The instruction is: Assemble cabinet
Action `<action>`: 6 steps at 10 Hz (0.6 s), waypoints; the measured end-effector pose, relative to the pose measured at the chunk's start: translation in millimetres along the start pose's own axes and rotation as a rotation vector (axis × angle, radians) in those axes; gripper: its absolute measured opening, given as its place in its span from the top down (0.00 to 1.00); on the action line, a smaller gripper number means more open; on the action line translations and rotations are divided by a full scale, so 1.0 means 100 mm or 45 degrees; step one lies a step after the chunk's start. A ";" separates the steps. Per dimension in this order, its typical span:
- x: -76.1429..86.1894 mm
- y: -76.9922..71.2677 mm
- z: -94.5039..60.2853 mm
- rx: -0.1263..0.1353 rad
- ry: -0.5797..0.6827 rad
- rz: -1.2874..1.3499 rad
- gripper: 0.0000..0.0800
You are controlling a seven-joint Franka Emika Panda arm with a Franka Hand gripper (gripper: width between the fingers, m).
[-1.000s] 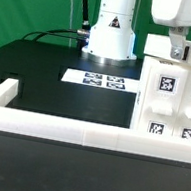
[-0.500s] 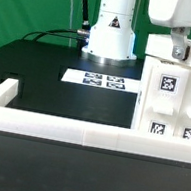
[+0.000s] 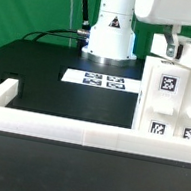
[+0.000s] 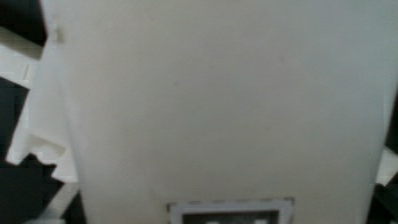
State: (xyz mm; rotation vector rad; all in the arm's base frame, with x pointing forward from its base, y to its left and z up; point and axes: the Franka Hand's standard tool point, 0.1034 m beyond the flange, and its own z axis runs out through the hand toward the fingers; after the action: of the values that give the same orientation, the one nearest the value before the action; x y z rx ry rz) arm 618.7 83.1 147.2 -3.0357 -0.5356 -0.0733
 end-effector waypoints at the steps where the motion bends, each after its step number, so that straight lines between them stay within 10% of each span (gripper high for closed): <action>1: 0.00 0.00 0.00 -0.001 0.011 0.130 0.31; 6: 0.01 -0.01 0.02 0.003 0.065 0.795 0.31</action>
Offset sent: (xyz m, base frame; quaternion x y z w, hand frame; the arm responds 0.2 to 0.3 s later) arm -0.0147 -0.0024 -0.0014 -0.0398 0.0308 0.3084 0.9499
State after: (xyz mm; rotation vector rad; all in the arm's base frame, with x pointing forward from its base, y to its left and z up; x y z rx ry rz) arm 619.4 84.6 145.6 -3.0292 0.4214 -0.1165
